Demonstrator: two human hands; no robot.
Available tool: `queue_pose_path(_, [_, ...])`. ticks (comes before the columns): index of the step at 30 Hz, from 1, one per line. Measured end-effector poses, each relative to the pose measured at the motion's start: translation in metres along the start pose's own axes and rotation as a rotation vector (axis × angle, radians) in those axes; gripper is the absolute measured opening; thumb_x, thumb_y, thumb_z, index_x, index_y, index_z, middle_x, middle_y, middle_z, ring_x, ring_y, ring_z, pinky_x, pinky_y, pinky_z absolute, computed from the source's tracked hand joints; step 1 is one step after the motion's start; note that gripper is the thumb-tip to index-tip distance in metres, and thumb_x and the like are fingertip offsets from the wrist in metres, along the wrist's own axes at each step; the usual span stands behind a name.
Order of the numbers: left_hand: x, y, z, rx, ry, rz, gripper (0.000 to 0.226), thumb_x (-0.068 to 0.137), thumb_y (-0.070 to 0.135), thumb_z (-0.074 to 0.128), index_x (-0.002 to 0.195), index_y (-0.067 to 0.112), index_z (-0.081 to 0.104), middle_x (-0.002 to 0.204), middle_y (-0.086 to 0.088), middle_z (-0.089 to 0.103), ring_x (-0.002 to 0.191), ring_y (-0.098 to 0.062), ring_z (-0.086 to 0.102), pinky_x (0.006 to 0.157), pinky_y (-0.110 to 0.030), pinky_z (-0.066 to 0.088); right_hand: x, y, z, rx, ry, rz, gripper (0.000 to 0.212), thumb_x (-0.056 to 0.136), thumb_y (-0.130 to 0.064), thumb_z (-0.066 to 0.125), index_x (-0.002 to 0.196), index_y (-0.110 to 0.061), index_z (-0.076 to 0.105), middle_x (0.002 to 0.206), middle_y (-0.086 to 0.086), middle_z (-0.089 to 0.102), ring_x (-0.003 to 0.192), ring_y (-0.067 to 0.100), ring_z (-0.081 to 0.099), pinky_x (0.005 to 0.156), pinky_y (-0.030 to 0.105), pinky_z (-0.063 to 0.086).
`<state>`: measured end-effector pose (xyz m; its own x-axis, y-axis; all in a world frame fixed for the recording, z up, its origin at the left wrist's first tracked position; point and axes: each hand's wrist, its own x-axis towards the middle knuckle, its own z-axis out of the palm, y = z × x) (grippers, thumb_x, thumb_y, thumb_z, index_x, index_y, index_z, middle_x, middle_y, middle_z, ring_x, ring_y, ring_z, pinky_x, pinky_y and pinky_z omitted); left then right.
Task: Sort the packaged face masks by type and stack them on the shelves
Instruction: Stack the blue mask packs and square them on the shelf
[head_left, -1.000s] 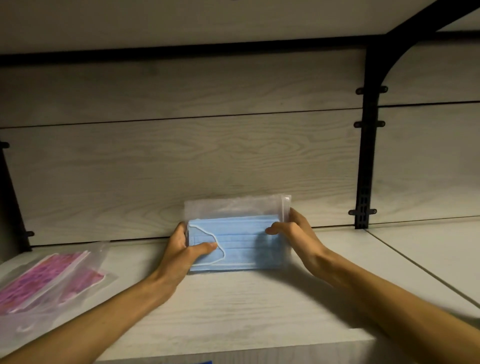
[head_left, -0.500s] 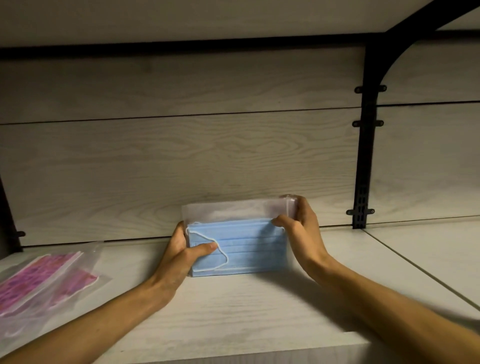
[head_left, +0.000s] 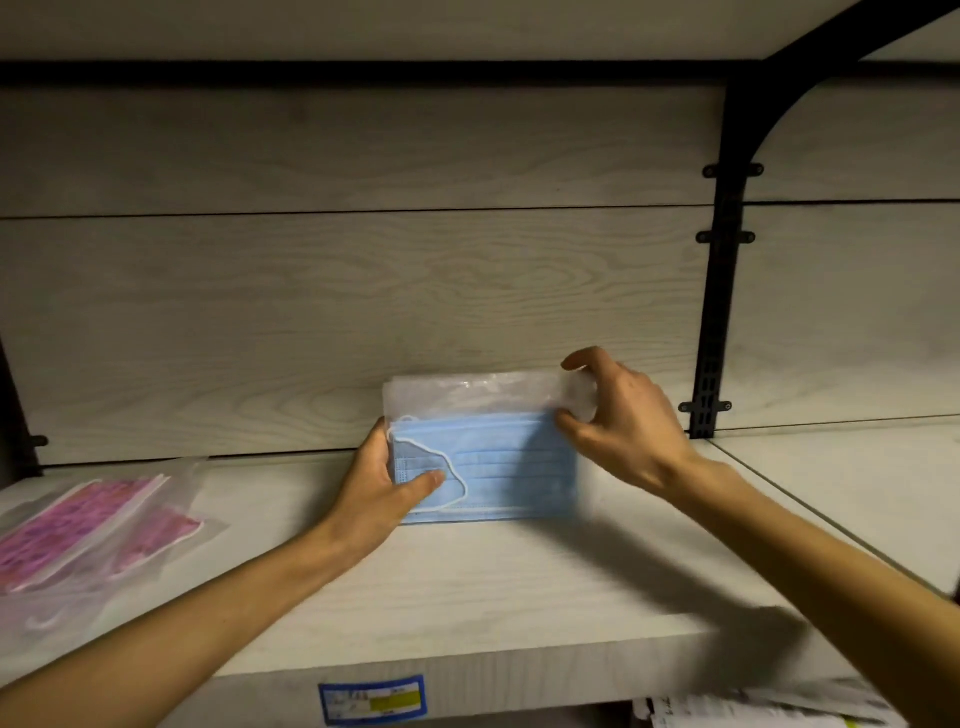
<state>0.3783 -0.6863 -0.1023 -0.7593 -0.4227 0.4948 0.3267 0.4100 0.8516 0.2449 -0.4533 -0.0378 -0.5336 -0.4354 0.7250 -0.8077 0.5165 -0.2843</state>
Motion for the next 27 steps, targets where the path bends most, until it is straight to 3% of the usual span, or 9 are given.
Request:
queue_pose_path(4, [0.000, 0.018, 0.000, 0.138, 0.018, 0.118, 0.054, 0.081, -0.013, 0.075, 0.126, 0.006, 0.053, 0.118, -0.012, 0.068, 0.109, -0.027, 0.065, 0.104, -0.043, 0.049, 0.012, -0.013, -0.031, -0.234, -0.188, -0.171, 0.069, 0.077, -0.045, 0.074, 0.138, -0.022, 0.048, 0.134, 0.002, 0.056, 0.123, 0.026, 0.052, 0.096, 0.039, 0.047])
queue_pose_path(7, [0.003, 0.046, -0.005, 0.291, 0.007, 0.231, 0.051, 0.075, 0.011, 0.078, 0.119, 0.015, 0.054, 0.109, -0.004, 0.071, 0.099, -0.019, 0.068, 0.095, -0.041, 0.053, 0.023, -0.027, -0.042, -0.213, -0.355, -0.183, 0.079, 0.077, -0.038, 0.077, 0.145, -0.020, 0.042, 0.141, 0.003, 0.054, 0.127, 0.025, 0.051, 0.105, 0.040, 0.043])
queue_pose_path(10, [0.012, 0.078, -0.012, 0.517, -0.009, 0.351, 0.050, 0.070, 0.024, 0.074, 0.115, 0.022, 0.051, 0.100, 0.000, 0.070, 0.091, -0.026, 0.069, 0.079, -0.039, 0.055, 0.024, -0.034, -0.041, -0.004, -0.454, -0.110, 0.050, 0.081, -0.023, 0.077, 0.128, -0.015, 0.063, 0.120, 0.004, 0.069, 0.106, 0.022, 0.064, 0.088, 0.034, 0.051])
queue_pose_path(13, [0.025, 0.090, -0.012, 0.570, 0.232, 0.435, 0.072, 0.075, 0.020, 0.083, 0.137, 0.018, 0.046, 0.134, -0.004, 0.060, 0.122, -0.024, 0.057, 0.101, -0.035, 0.047, 0.011, -0.030, -0.032, 0.222, -0.371, -0.022, 0.020, 0.084, -0.014, 0.075, 0.103, -0.008, 0.075, 0.094, 0.004, 0.075, 0.083, 0.017, 0.070, 0.071, 0.036, 0.055])
queue_pose_path(15, [0.024, 0.089, -0.006, 0.359, 0.334, 0.244, 0.093, 0.077, 0.028, 0.086, 0.150, 0.013, 0.032, 0.152, -0.008, 0.042, 0.138, -0.020, 0.041, 0.115, -0.032, 0.034, -0.002, -0.027, -0.027, 0.454, -0.283, 0.106, 0.007, 0.082, -0.012, 0.075, 0.088, -0.008, 0.076, 0.075, -0.003, 0.073, 0.065, 0.007, 0.066, 0.057, 0.027, 0.051])
queue_pose_path(18, [0.010, 0.074, 0.014, 0.047, 0.215, -0.054, 0.100, 0.075, 0.043, 0.082, 0.152, 0.014, 0.025, 0.152, -0.005, 0.041, 0.139, -0.017, 0.042, 0.113, -0.028, 0.036, -0.021, -0.027, -0.018, 0.699, -0.157, 0.315, 0.003, 0.082, -0.014, 0.078, 0.081, -0.013, 0.076, 0.069, -0.006, 0.075, 0.060, 0.005, 0.068, 0.056, 0.016, 0.049])
queue_pose_path(20, [0.000, 0.062, 0.028, -0.138, 0.092, -0.123, 0.084, 0.075, 0.038, 0.078, 0.145, 0.015, 0.038, 0.139, -0.003, 0.057, 0.126, -0.015, 0.057, 0.102, -0.023, 0.046, -0.031, -0.029, -0.011, 0.832, -0.098, 0.377, 0.003, 0.084, -0.012, 0.078, 0.084, -0.015, 0.076, 0.078, -0.004, 0.078, 0.069, 0.006, 0.071, 0.061, 0.016, 0.052])
queue_pose_path(23, [-0.012, 0.045, 0.045, -0.239, -0.018, -0.216, 0.029, 0.091, 0.018, 0.069, 0.120, 0.016, 0.065, 0.115, -0.006, 0.076, 0.100, -0.016, 0.073, 0.085, -0.028, 0.057, -0.046, -0.034, -0.002, 0.918, -0.088, 0.433, 0.013, 0.085, -0.008, 0.077, 0.095, -0.016, 0.073, 0.086, -0.002, 0.079, 0.077, 0.010, 0.074, 0.068, 0.020, 0.058])
queue_pose_path(27, [-0.024, 0.039, 0.052, -0.135, -0.005, -0.241, 0.026, 0.094, 0.019, 0.066, 0.120, 0.020, 0.064, 0.103, 0.002, 0.076, 0.093, -0.014, 0.073, 0.072, -0.025, 0.056, -0.059, -0.038, 0.004, 0.933, -0.141, 0.517, 0.045, 0.081, 0.002, 0.072, 0.120, -0.014, 0.060, 0.105, 0.002, 0.073, 0.092, 0.017, 0.074, 0.076, 0.026, 0.060])
